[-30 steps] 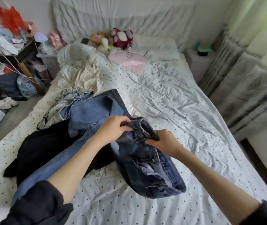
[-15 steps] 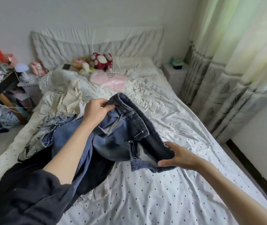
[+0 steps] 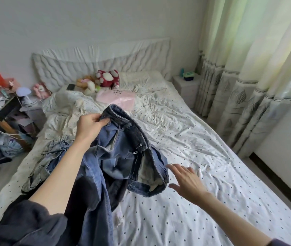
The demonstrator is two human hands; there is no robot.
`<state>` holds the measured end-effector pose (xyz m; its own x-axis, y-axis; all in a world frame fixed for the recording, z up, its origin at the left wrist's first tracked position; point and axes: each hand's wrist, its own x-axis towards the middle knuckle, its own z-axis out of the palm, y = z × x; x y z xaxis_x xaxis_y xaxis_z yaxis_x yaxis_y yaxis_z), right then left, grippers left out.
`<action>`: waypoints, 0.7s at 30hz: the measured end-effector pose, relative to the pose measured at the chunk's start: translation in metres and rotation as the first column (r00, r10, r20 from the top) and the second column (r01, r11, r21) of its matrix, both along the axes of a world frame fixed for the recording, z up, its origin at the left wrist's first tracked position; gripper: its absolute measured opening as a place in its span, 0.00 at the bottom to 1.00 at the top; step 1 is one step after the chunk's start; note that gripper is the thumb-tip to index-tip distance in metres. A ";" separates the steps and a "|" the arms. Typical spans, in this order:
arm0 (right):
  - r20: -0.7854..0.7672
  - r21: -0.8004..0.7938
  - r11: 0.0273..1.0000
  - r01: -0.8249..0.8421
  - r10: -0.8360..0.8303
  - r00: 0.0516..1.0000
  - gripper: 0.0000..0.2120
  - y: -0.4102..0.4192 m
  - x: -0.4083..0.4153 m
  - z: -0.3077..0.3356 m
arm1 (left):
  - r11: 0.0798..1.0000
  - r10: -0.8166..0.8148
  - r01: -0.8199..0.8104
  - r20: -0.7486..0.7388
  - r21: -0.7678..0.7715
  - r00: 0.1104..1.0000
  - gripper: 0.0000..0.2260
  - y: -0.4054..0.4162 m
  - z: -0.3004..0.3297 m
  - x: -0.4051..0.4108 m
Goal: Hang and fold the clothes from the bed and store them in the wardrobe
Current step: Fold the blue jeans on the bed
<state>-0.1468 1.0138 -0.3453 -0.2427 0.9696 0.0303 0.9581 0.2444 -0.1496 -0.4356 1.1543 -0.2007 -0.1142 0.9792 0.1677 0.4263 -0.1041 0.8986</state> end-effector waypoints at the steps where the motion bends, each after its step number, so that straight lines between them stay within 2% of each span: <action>1: -0.024 -0.014 1.000 -0.011 0.011 1.000 0.32 -0.001 -0.003 0.000 | 1.000 -0.001 0.001 0.007 0.001 1.000 0.11 -0.001 -0.001 -0.002; 3: -0.131 -0.071 0.997 -0.019 0.010 0.991 0.34 -0.007 -0.012 -0.001 | 1.000 -0.007 0.007 0.019 0.007 1.000 0.11 -0.004 -0.002 -0.004; 6: -0.337 -0.198 0.979 0.043 -0.109 0.935 0.38 -0.018 -0.026 -0.004 | 0.999 -0.026 0.026 0.013 0.030 1.000 0.11 -0.006 -0.001 -0.002; 8: -0.338 -0.208 0.965 0.158 -0.223 0.914 0.31 -0.018 -0.033 -0.007 | 0.998 -0.035 0.035 -0.002 0.045 0.999 0.10 -0.007 -0.002 0.000; 10: -0.365 -0.192 0.929 0.316 -0.366 0.856 0.16 -0.010 -0.034 -0.001 | 0.998 -0.041 0.042 -0.025 0.053 0.999 0.08 -0.007 -0.003 -0.001; 12: -0.443 -0.241 0.862 0.446 -0.506 0.740 0.09 0.001 -0.026 0.012 | 0.998 -0.042 0.043 -0.004 0.044 0.999 0.08 -0.006 -0.005 -0.003; 15: -0.580 -0.326 0.784 0.529 -0.607 0.543 0.09 0.017 0.002 0.042 | 0.999 -0.031 0.030 0.019 0.021 0.999 0.07 -0.003 -0.008 -0.010; 16: -0.640 -0.365 0.775 0.516 -0.612 0.464 0.10 0.023 0.012 0.055 | 1.000 -0.027 0.027 0.031 0.015 0.999 0.05 -0.002 -0.009 -0.013; 19: -0.787 -0.522 0.777 0.353 -0.598 0.153 0.08 0.039 0.035 0.101 | 1.000 0.000 0.000 0.077 0.004 0.997 0.05 0.002 0.000 -0.013; 21: -0.815 -0.558 0.791 0.253 -0.579 0.012 0.05 0.050 0.047 0.133 | 1.000 0.016 -0.018 0.114 0.020 0.993 0.06 0.008 0.012 -0.011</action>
<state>-0.1001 1.0637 -0.2118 0.2712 0.9011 -0.3382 -0.0712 -0.3316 -0.9407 -0.4469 1.1623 -0.1886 -0.1502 0.9734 0.1728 0.3236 -0.1167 0.9390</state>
